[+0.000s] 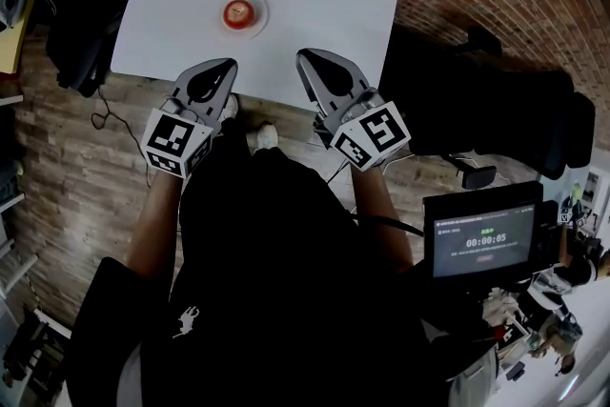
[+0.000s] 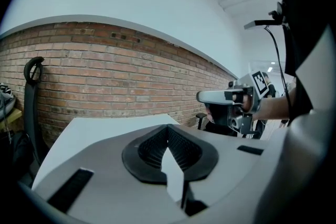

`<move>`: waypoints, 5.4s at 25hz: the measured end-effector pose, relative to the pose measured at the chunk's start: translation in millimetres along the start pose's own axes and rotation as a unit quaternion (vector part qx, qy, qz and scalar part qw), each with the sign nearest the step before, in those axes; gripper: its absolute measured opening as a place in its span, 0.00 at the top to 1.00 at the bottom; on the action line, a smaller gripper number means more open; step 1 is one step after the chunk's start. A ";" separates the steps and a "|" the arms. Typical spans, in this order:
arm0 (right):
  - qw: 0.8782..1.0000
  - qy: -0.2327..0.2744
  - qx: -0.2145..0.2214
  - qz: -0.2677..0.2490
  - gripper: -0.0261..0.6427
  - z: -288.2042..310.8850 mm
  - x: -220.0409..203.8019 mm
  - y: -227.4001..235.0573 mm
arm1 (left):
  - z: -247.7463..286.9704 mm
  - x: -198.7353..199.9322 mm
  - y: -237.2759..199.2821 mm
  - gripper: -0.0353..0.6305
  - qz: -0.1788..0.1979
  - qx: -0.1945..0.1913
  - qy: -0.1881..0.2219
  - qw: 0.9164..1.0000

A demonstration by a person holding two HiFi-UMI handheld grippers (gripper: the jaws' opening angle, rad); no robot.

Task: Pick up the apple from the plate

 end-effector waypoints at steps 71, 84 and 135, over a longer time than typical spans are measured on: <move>0.983 -0.122 -0.132 0.041 0.95 159.0 -80.5 7.3 | 113.8 -85.7 -153.1 0.94 0.061 -0.169 -0.100 0.979; 0.981 -0.127 -0.139 0.053 0.95 162.3 -86.2 7.9 | 116.9 -90.7 -163.0 0.93 0.070 -0.159 -0.104 0.979; 0.976 -0.139 -0.154 0.072 0.95 156.7 -100.9 12.4 | 161.2 -140.2 -170.5 0.33 0.160 -0.119 -0.165 0.966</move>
Point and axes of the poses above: the fingertips, and each gripper's own axes: z forward along the fingers, y to its right, x out of its top, the point moved 9 cm from there along -z, backward along the fingers, and after that the axes turned 5 degrees about -y, right-handed, at the moved point
